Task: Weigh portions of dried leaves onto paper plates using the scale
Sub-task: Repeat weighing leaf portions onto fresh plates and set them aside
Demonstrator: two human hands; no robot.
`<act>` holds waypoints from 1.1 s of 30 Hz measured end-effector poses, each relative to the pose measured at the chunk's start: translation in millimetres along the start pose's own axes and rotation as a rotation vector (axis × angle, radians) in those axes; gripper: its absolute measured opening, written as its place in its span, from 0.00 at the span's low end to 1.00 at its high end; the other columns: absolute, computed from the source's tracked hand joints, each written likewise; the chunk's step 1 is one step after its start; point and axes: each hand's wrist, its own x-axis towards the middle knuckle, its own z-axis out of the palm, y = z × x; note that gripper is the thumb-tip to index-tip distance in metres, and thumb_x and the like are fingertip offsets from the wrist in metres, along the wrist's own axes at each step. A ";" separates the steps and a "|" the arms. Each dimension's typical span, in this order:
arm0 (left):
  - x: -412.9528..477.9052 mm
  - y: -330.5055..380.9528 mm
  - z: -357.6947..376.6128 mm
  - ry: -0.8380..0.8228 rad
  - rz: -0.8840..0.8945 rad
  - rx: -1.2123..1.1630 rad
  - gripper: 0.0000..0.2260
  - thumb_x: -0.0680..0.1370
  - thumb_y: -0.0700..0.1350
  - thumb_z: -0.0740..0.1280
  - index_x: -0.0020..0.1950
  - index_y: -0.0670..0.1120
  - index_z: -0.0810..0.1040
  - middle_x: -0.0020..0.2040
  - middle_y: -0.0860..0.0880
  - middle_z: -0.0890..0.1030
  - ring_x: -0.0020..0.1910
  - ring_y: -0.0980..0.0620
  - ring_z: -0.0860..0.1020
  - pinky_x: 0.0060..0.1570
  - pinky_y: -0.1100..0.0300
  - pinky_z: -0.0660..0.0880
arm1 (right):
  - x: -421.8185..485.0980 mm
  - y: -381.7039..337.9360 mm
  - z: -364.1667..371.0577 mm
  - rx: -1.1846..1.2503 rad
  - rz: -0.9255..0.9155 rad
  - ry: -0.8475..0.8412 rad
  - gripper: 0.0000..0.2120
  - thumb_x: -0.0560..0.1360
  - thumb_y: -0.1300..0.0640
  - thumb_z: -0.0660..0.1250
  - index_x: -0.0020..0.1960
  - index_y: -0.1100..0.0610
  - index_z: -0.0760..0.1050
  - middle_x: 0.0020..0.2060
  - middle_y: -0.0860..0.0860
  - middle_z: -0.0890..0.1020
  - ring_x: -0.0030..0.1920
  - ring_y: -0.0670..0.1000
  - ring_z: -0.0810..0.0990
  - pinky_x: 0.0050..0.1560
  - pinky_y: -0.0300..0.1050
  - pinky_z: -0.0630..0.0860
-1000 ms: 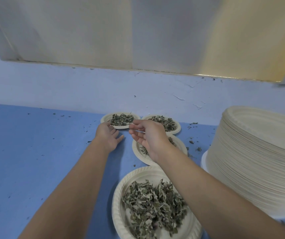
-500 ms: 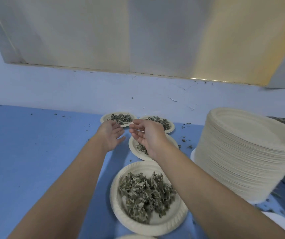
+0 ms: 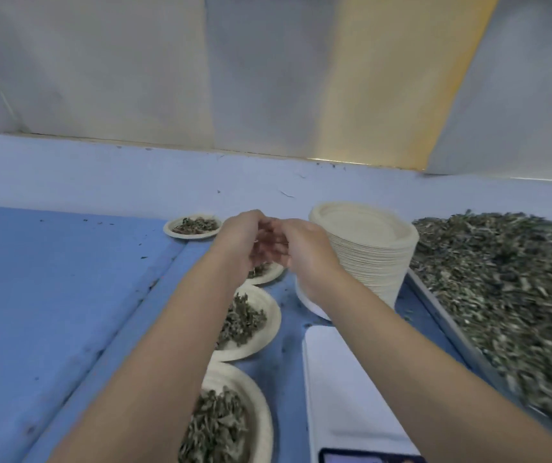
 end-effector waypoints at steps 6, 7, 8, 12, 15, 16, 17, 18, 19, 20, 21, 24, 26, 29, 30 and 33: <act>-38.8 -23.1 39.1 -0.003 0.008 -0.190 0.09 0.79 0.38 0.58 0.46 0.41 0.78 0.41 0.48 0.81 0.40 0.52 0.78 0.39 0.63 0.73 | -15.9 -19.2 -59.9 -0.476 -0.417 0.257 0.06 0.76 0.60 0.63 0.43 0.56 0.78 0.35 0.48 0.82 0.33 0.46 0.78 0.36 0.35 0.71; -42.8 -26.9 43.3 -0.011 0.006 -0.211 0.09 0.79 0.39 0.59 0.44 0.42 0.78 0.41 0.48 0.81 0.39 0.53 0.78 0.40 0.64 0.73 | -16.9 -22.8 -70.4 -0.611 -0.524 0.311 0.05 0.76 0.59 0.64 0.44 0.55 0.78 0.36 0.47 0.81 0.37 0.46 0.78 0.38 0.34 0.70; -45.7 -30.7 46.9 -0.018 0.004 -0.222 0.10 0.79 0.39 0.59 0.42 0.43 0.78 0.41 0.49 0.81 0.38 0.54 0.78 0.40 0.64 0.72 | -17.5 -25.7 -80.8 -0.785 -0.607 0.343 0.06 0.77 0.58 0.64 0.46 0.54 0.79 0.39 0.46 0.82 0.42 0.46 0.77 0.42 0.35 0.70; -52.5 -41.5 54.4 0.012 0.016 -0.250 0.10 0.79 0.39 0.60 0.43 0.44 0.79 0.41 0.51 0.82 0.36 0.56 0.79 0.40 0.66 0.73 | -19.2 -32.3 -114.5 -1.335 -0.637 0.264 0.13 0.80 0.55 0.61 0.60 0.53 0.80 0.56 0.49 0.82 0.60 0.52 0.76 0.58 0.51 0.71; -53.4 -44.2 52.1 0.040 0.042 -0.264 0.10 0.79 0.39 0.59 0.44 0.45 0.80 0.42 0.51 0.83 0.38 0.56 0.80 0.43 0.65 0.74 | -20.4 -29.4 -125.0 -1.431 -0.613 0.153 0.14 0.81 0.55 0.59 0.64 0.53 0.77 0.60 0.50 0.81 0.61 0.52 0.76 0.59 0.49 0.71; -53.8 -44.3 50.8 0.048 0.048 -0.270 0.11 0.79 0.39 0.59 0.44 0.45 0.80 0.41 0.51 0.83 0.39 0.56 0.80 0.44 0.64 0.74 | -20.4 -28.5 -126.1 -1.453 -0.603 0.133 0.15 0.82 0.55 0.58 0.65 0.53 0.76 0.60 0.50 0.80 0.62 0.52 0.77 0.59 0.50 0.71; -54.4 -44.3 49.6 0.058 0.048 -0.277 0.11 0.79 0.39 0.59 0.43 0.45 0.80 0.41 0.51 0.83 0.40 0.56 0.80 0.44 0.64 0.74 | -20.3 -28.2 -126.1 -1.460 -0.590 0.123 0.15 0.82 0.55 0.58 0.66 0.53 0.75 0.61 0.50 0.80 0.62 0.52 0.76 0.59 0.50 0.71; -55.0 -44.4 48.3 0.068 0.046 -0.281 0.11 0.79 0.39 0.59 0.43 0.45 0.80 0.41 0.51 0.83 0.40 0.55 0.80 0.44 0.64 0.74 | -20.1 -28.2 -125.7 -1.456 -0.577 0.113 0.16 0.82 0.55 0.57 0.67 0.53 0.75 0.61 0.51 0.80 0.62 0.52 0.76 0.60 0.50 0.71; -55.6 -44.7 47.6 0.076 0.044 -0.282 0.11 0.79 0.39 0.59 0.43 0.45 0.80 0.41 0.51 0.83 0.40 0.55 0.80 0.44 0.64 0.74 | -19.7 -28.2 -125.3 -1.447 -0.566 0.098 0.16 0.82 0.55 0.57 0.67 0.54 0.74 0.62 0.51 0.79 0.63 0.52 0.75 0.61 0.49 0.71; -56.0 -45.1 47.3 0.081 0.042 -0.284 0.11 0.79 0.39 0.59 0.43 0.45 0.80 0.41 0.51 0.83 0.40 0.55 0.80 0.43 0.64 0.74 | -19.2 -28.2 -124.4 -1.439 -0.558 0.081 0.16 0.82 0.56 0.57 0.68 0.55 0.74 0.63 0.52 0.78 0.64 0.52 0.75 0.62 0.49 0.70; -56.7 -45.4 47.2 0.082 0.039 -0.287 0.11 0.79 0.39 0.59 0.43 0.45 0.80 0.41 0.51 0.83 0.40 0.55 0.80 0.43 0.64 0.74 | -18.9 -27.8 -123.2 -1.435 -0.554 0.071 0.16 0.82 0.56 0.57 0.68 0.55 0.73 0.64 0.52 0.78 0.65 0.52 0.74 0.62 0.48 0.69; -59.2 -45.7 50.8 0.064 0.031 -0.282 0.11 0.78 0.39 0.58 0.43 0.45 0.80 0.40 0.51 0.83 0.39 0.56 0.79 0.43 0.65 0.73 | -18.6 -27.9 -122.0 -1.424 -0.553 0.069 0.16 0.82 0.57 0.57 0.67 0.56 0.74 0.63 0.52 0.78 0.64 0.52 0.74 0.62 0.48 0.69; -62.1 -46.4 54.5 0.048 0.030 -0.266 0.11 0.78 0.39 0.58 0.43 0.45 0.80 0.40 0.52 0.83 0.38 0.56 0.79 0.42 0.65 0.73 | -18.5 -28.9 -121.8 -1.419 -0.555 0.069 0.15 0.82 0.57 0.58 0.66 0.57 0.75 0.63 0.53 0.78 0.64 0.52 0.75 0.62 0.45 0.68; -66.2 -48.8 58.8 0.019 0.022 -0.246 0.11 0.78 0.39 0.58 0.43 0.45 0.80 0.40 0.51 0.83 0.38 0.56 0.79 0.42 0.65 0.73 | -17.9 -29.7 -121.7 -1.422 -0.563 0.075 0.15 0.82 0.58 0.58 0.66 0.58 0.75 0.63 0.54 0.78 0.64 0.53 0.75 0.62 0.43 0.68; -67.0 -49.2 60.0 0.013 0.018 -0.241 0.11 0.78 0.39 0.59 0.43 0.45 0.80 0.41 0.51 0.83 0.38 0.56 0.79 0.42 0.65 0.73 | -17.7 -29.6 -121.7 -1.423 -0.565 0.074 0.15 0.82 0.58 0.58 0.66 0.58 0.75 0.63 0.54 0.78 0.64 0.53 0.75 0.62 0.44 0.68; -68.4 -49.1 62.0 0.002 0.009 -0.226 0.11 0.78 0.39 0.58 0.43 0.45 0.80 0.42 0.51 0.83 0.38 0.56 0.79 0.41 0.65 0.73 | -16.9 -28.2 -121.5 -1.443 -0.580 0.061 0.15 0.82 0.60 0.57 0.66 0.60 0.75 0.62 0.56 0.79 0.63 0.55 0.75 0.61 0.47 0.68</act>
